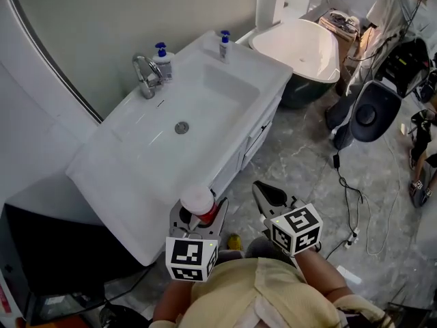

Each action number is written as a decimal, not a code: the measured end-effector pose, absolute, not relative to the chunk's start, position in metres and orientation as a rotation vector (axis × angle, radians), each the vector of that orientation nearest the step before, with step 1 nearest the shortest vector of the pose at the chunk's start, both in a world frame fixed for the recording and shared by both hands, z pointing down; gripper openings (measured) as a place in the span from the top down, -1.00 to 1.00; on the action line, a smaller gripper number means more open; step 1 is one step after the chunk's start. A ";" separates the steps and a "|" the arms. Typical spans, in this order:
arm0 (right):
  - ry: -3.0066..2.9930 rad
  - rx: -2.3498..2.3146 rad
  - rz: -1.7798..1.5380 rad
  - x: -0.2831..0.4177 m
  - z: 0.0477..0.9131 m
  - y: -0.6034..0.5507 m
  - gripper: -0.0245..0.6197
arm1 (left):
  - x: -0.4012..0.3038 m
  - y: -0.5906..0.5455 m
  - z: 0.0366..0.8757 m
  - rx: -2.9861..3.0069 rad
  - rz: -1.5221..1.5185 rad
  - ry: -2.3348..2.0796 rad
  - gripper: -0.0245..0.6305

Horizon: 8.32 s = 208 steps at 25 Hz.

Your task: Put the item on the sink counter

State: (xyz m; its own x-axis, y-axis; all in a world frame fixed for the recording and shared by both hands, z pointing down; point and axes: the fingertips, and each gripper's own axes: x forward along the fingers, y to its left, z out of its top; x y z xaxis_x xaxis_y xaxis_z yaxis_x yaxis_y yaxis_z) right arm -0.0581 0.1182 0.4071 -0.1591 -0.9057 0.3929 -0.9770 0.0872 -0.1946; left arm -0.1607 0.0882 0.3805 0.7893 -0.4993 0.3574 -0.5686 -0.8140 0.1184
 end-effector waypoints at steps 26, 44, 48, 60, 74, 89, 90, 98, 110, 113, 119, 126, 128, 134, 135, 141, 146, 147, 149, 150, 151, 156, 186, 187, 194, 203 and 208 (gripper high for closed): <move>-2.301 1.767 0.591 0.048 0.409 0.035 0.84 | -0.063 0.019 0.379 2.667 0.411 -1.032 -0.04; -2.432 1.582 0.536 0.117 0.406 -0.005 0.84 | 0.007 -0.019 0.381 2.575 0.375 -1.234 -0.04; -2.452 1.570 0.549 0.124 0.406 -0.015 0.84 | 0.012 -0.026 0.380 2.563 0.385 -1.255 -0.04; -2.489 1.505 0.523 0.109 0.402 -0.059 0.84 | 0.001 -0.067 0.382 2.529 0.374 -1.300 -0.04; -2.458 1.516 0.527 0.091 0.405 -0.111 0.84 | -0.008 -0.109 0.387 2.553 0.388 -1.235 -0.04; -2.418 1.564 0.499 0.094 0.402 -0.147 0.84 | -0.019 -0.155 0.392 2.561 0.380 -1.239 -0.04; -2.418 1.562 0.497 0.095 0.402 -0.150 0.84 | -0.018 -0.158 0.392 2.559 0.379 -1.242 -0.04; -2.461 1.484 0.487 0.105 0.403 -0.184 0.84 | -0.003 -0.185 0.389 2.526 0.375 -1.304 -0.04; -2.501 1.383 0.504 0.133 0.407 -0.240 0.84 | 0.045 -0.246 0.396 2.505 0.392 -1.319 -0.04; -2.502 1.368 0.511 0.141 0.410 -0.251 0.84 | 0.056 -0.261 0.396 2.506 0.388 -1.330 -0.04; -2.510 1.337 0.526 0.155 0.416 -0.271 0.84 | 0.071 -0.285 0.403 2.482 0.395 -1.350 -0.04; -2.519 1.298 0.557 0.164 0.424 -0.294 0.84 | 0.086 -0.309 0.405 2.465 0.401 -1.372 -0.04; -2.527 1.277 0.564 0.163 0.427 -0.298 0.84 | 0.088 -0.315 0.404 2.462 0.400 -1.385 -0.04; -2.544 1.221 0.589 0.160 0.436 -0.310 0.84 | 0.090 -0.337 0.409 2.444 0.412 -1.433 -0.04; -2.545 1.214 0.594 0.160 0.437 -0.312 0.84 | 0.090 -0.340 0.409 2.440 0.412 -1.442 -0.04; -2.557 1.167 0.615 0.157 0.442 -0.320 0.84 | 0.090 -0.364 0.409 2.427 0.407 -1.486 -0.04; -2.562 1.125 0.635 0.155 0.449 -0.327 0.84 | 0.095 -0.384 0.414 2.425 0.422 -1.494 -0.04; -2.563 1.116 0.636 0.154 0.450 -0.328 0.84 | 0.097 -0.387 0.415 2.427 0.423 -1.494 -0.04; -2.564 1.099 0.640 0.153 0.453 -0.331 0.84 | 0.099 -0.394 0.417 2.431 0.422 -1.497 -0.04; -2.565 1.092 0.643 0.152 0.454 -0.332 0.84 | 0.099 -0.398 0.418 2.429 0.417 -1.500 -0.04; -2.566 1.085 0.647 0.151 0.455 -0.334 0.84 | 0.100 -0.402 0.419 2.424 0.408 -1.503 -0.04; -2.572 1.064 0.651 0.152 0.457 -0.342 0.84 | 0.103 -0.423 0.421 2.403 0.352 -1.514 -0.04; -2.566 0.975 0.748 0.148 0.478 -0.358 0.84 | 0.110 -0.511 0.414 2.454 0.291 -1.653 -0.04; -2.565 0.977 0.747 0.149 0.478 -0.359 0.84 | 0.110 -0.512 0.415 2.456 0.296 -1.653 -0.04; -2.552 0.985 0.746 0.149 0.481 -0.360 0.84 | 0.106 -0.521 0.420 2.443 0.278 -1.679 -0.04; -2.540 0.985 0.746 0.148 0.484 -0.359 0.84 | 0.104 -0.526 0.425 2.451 0.288 -1.687 -0.04; -2.534 0.979 0.752 0.148 0.486 -0.358 0.84 | 0.105 -0.529 0.428 2.461 0.282 -1.701 -0.04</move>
